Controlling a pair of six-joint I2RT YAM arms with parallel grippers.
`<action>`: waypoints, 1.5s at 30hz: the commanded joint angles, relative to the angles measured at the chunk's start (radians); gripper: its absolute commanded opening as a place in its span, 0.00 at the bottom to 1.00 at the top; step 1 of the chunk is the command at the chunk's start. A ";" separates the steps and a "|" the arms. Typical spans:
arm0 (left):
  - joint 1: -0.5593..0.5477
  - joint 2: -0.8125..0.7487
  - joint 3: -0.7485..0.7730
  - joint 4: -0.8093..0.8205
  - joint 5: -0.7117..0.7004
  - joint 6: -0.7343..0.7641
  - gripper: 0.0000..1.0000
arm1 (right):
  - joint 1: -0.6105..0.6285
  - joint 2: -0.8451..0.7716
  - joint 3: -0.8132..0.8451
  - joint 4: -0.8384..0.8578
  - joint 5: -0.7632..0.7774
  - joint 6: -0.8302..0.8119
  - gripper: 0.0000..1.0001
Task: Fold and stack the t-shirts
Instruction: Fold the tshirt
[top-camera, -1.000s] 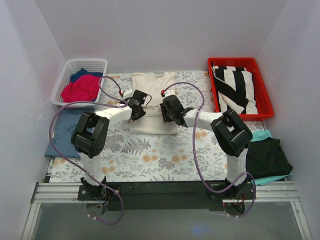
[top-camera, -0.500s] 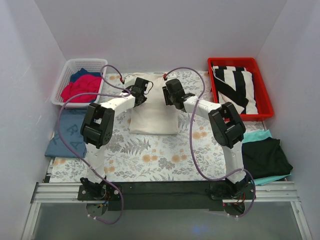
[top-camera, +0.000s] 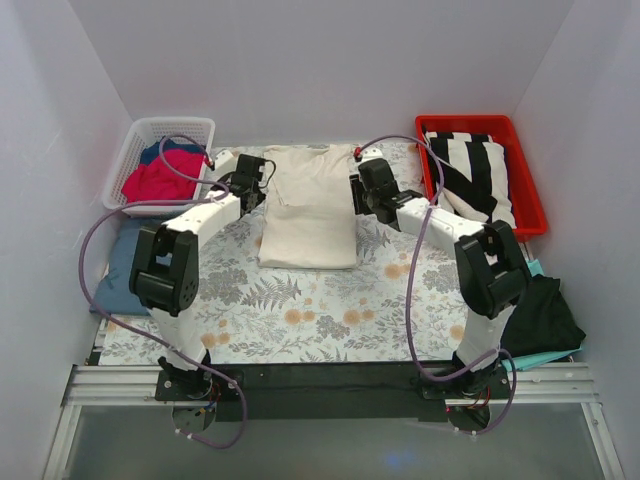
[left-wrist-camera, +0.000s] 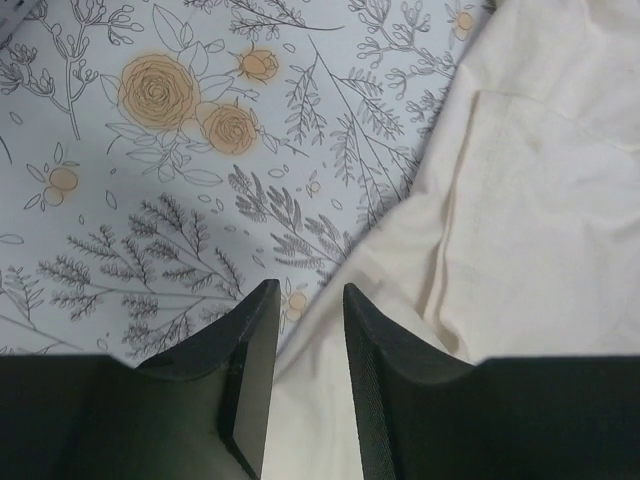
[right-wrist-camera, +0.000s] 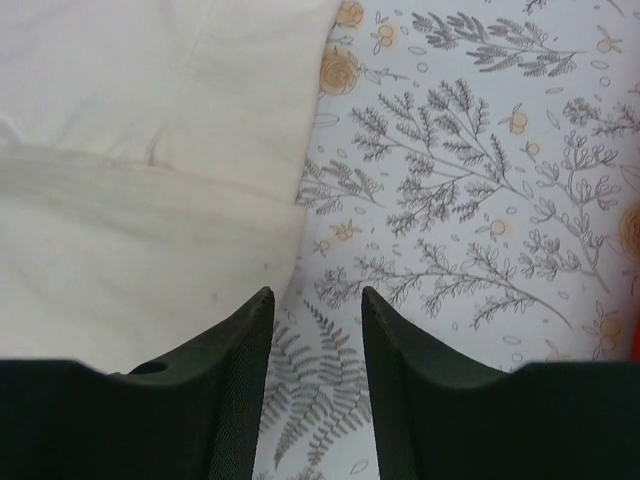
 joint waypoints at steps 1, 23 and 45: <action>-0.006 -0.158 -0.115 0.006 0.055 -0.003 0.31 | 0.006 -0.116 -0.103 0.008 -0.066 0.053 0.47; 0.002 -0.413 -0.706 0.356 0.358 -0.019 0.37 | 0.075 -0.308 -0.541 0.289 -0.296 0.144 0.64; 0.002 -0.471 -0.849 0.385 0.404 -0.075 0.36 | 0.092 -0.242 -0.633 0.387 -0.336 0.184 0.63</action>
